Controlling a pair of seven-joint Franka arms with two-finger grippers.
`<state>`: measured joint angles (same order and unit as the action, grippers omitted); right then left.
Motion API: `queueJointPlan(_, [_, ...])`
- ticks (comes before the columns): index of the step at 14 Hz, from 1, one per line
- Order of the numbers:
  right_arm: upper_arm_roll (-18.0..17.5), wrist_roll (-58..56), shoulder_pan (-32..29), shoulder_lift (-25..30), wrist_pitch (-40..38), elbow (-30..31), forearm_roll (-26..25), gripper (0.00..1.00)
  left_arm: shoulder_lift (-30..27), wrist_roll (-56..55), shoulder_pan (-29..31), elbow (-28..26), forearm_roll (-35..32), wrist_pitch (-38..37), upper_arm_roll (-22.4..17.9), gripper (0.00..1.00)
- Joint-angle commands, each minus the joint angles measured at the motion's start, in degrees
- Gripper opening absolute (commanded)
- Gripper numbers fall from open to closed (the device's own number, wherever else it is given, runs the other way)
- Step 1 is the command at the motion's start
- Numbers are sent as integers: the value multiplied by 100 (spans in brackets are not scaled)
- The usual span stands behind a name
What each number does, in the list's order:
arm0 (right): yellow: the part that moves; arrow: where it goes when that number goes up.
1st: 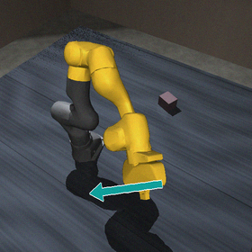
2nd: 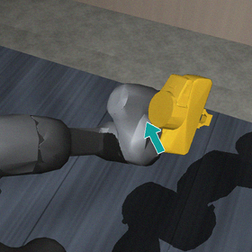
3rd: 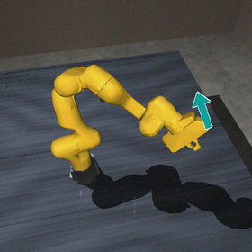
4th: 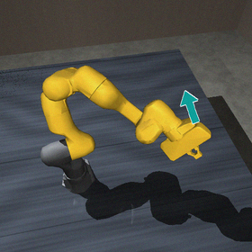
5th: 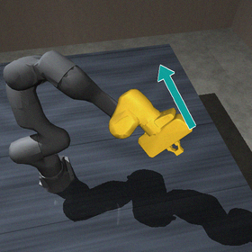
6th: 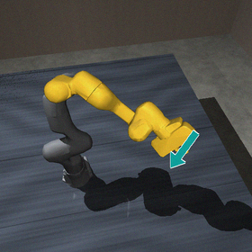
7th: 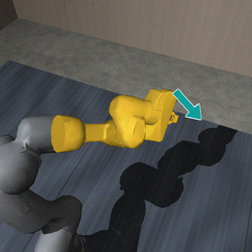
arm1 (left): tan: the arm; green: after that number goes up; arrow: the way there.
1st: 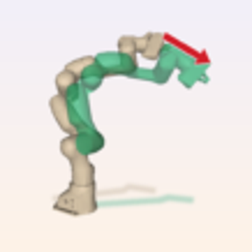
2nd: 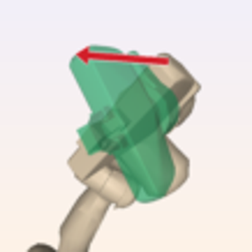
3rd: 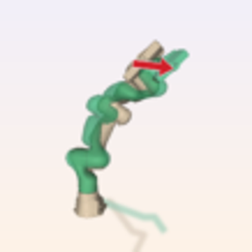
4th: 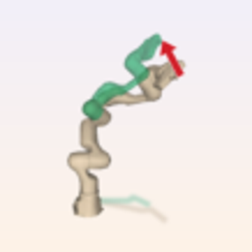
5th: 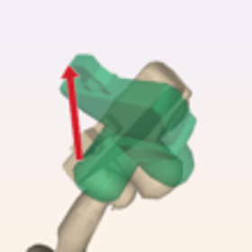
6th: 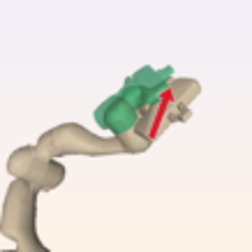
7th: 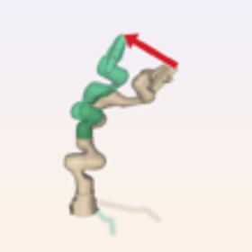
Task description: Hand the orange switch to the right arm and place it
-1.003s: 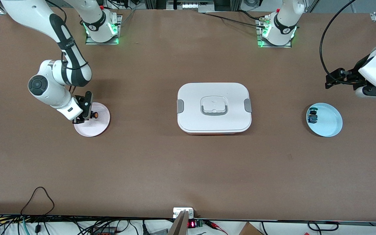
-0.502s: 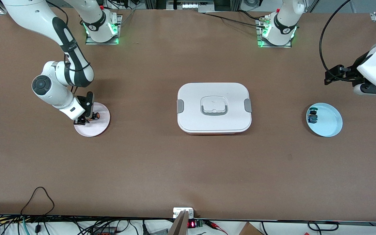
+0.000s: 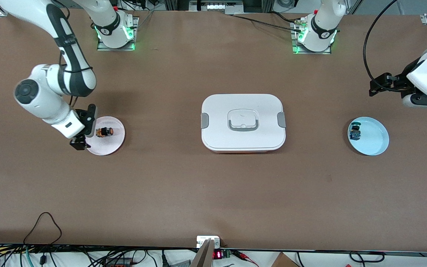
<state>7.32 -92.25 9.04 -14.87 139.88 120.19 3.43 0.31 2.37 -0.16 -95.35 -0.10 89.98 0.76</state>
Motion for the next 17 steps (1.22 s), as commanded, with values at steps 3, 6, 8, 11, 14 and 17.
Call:
queueJointPlan(3, [15,1230,1,160,-1801,-1320,43,100,-58,70,-28,61,-51,-103,-14,100])
queueJointPlan(6, [7,2778,10,213,-2744,-1954,61,100,-58,70,-28,52,-51,-112,-14,100])
queueJointPlan(8, [7,4006,18,265,-2957,-2087,61,100,-58,79,-19,52,-51,-121,-14,100])
queueJointPlan(11, [7,5748,71,354,-3194,-2087,61,100,-58,79,-27,52,-51,-138,-5,100])
queueJointPlan(14, [7,7093,63,476,-3545,-2087,61,100,-58,88,-28,52,-51,-147,-5,100])
queueJointPlan(17, [7,8185,63,600,-4308,-2402,61,100,-58,79,-28,61,-51,-156,3,100])
